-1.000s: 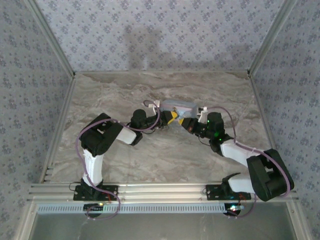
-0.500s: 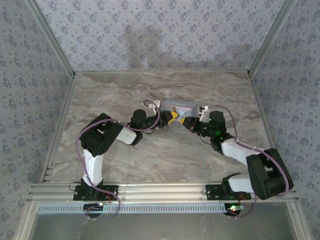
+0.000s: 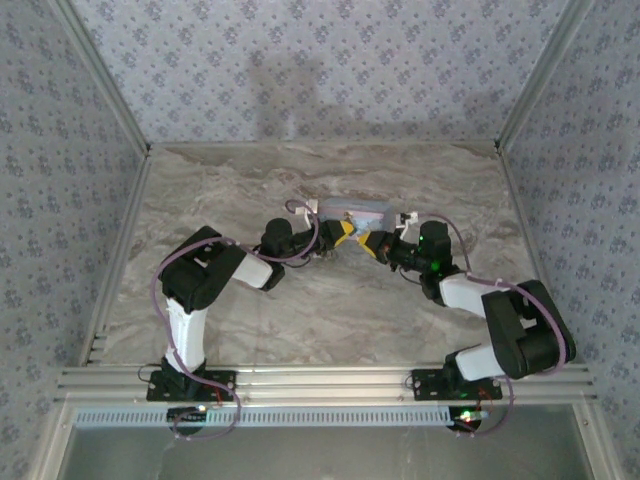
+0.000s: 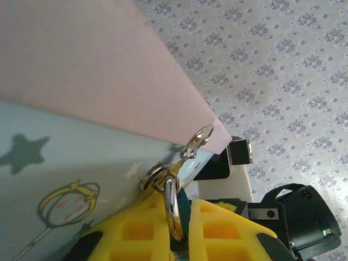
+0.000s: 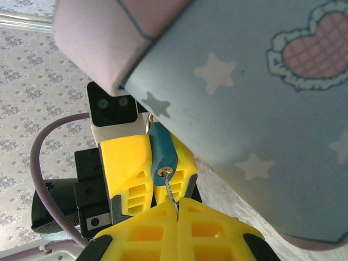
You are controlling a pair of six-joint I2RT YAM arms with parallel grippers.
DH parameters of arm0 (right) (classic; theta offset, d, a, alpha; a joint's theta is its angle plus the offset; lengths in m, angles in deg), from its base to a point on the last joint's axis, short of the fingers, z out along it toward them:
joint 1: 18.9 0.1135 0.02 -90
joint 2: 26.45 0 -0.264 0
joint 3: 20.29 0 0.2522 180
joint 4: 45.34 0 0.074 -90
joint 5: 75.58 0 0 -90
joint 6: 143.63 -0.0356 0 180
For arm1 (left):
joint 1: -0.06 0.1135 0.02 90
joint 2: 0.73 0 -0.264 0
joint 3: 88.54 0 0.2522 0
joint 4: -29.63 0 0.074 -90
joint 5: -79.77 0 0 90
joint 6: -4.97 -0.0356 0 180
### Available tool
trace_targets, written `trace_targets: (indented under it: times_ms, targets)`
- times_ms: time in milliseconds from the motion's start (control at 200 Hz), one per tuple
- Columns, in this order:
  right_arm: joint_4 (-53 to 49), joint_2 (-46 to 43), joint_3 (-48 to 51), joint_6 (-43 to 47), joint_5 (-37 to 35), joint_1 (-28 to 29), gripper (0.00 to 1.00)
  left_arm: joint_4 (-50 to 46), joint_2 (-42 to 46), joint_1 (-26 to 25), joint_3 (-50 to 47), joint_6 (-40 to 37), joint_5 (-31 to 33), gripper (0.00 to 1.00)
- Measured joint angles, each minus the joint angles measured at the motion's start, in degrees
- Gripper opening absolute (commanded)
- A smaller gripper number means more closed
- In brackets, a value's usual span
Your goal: Unlock the padlock with the key
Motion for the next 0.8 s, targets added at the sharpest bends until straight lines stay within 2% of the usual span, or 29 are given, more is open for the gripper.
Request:
trace_targets:
  times_ms: [170,345,485,799]
  targets:
    - [0.26,0.66,-0.24,-0.07,-0.63,1.14,0.0,-0.13,0.0,0.17,0.0,-0.02,0.28,0.0]
    - [9.2,7.21,-0.24,-5.4,0.26,1.29,0.0,-1.31,0.0,0.76,0.0,-0.04,1.6,0.0]
    - [12.85,8.83,-0.24,-7.78,0.31,1.42,0.0,-1.49,0.0,0.98,0.0,-0.02,2.1,0.0]
    - [7.82,3.54,0.13,-6.16,0.9,-0.07,0.0,0.46,0.11,0.74,0.0,0.02,0.59,0.0]
